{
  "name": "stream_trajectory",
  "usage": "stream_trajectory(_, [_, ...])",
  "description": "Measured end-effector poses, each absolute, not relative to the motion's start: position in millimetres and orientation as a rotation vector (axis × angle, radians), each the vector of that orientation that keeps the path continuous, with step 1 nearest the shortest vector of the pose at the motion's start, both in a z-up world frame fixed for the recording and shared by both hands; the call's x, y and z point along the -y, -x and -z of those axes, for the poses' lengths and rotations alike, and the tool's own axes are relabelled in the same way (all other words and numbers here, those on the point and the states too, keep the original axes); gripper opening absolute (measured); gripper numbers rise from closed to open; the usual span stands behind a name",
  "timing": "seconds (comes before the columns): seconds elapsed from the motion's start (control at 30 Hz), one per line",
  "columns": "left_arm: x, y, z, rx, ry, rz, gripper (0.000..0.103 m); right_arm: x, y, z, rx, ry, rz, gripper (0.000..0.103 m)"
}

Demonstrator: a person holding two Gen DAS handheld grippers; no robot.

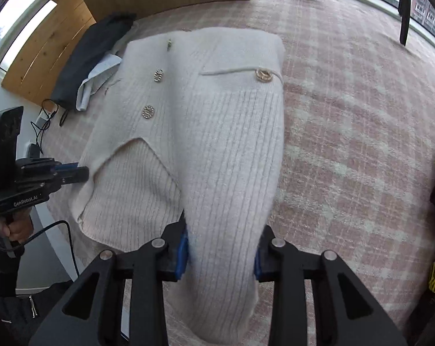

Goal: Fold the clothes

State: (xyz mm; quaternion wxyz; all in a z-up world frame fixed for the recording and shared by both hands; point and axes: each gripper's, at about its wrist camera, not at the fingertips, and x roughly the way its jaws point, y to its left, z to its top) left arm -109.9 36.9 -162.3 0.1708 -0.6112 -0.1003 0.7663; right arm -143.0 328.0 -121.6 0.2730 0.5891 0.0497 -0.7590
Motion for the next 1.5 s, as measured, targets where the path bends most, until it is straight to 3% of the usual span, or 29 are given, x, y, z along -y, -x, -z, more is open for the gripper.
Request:
stream_trajectory(0.17, [-8,96,143,0.293,1.718,-2.242,0.027,-282,105,96,-0.275,-1.407,1.969,0.05])
stream_trajectory(0.43, [57,53,122,0.417,1.666,-2.371,0.03,-207,42,57,-0.477,-1.122,1.82,0.05])
stream_trajectory(0.67, [87,25,137,0.576,1.675,-2.392,0.031,-125,18,120,-0.897,-1.09,1.65,0.05])
stream_trajectory(0.77, [94,14,138,0.622,1.643,-2.406,0.031,-119,30,135,-0.962,-1.139,1.668,0.049])
stream_trajectory(0.8, [95,11,138,0.631,1.637,-2.415,0.031,-119,36,138,-0.953,-1.166,1.678,0.041])
stream_trajectory(0.83, [95,9,139,0.64,1.633,-2.419,0.031,-122,43,138,-0.925,-1.195,1.689,0.025])
stream_trajectory(0.9, [94,8,141,0.658,1.626,-2.411,0.031,-131,58,132,-0.824,-1.257,1.705,0.01])
stream_trajectory(1.2, [25,31,153,0.581,1.604,-2.274,0.031,-241,125,28,-0.051,-1.257,1.864,0.008])
stream_trajectory(1.33, [-13,57,163,0.516,1.617,-2.243,0.032,-284,139,10,0.127,-1.235,1.919,0.008])
stream_trajectory(1.5, [-54,84,175,0.378,1.653,-2.212,0.032,-300,152,14,0.2,-1.249,1.928,0.008])
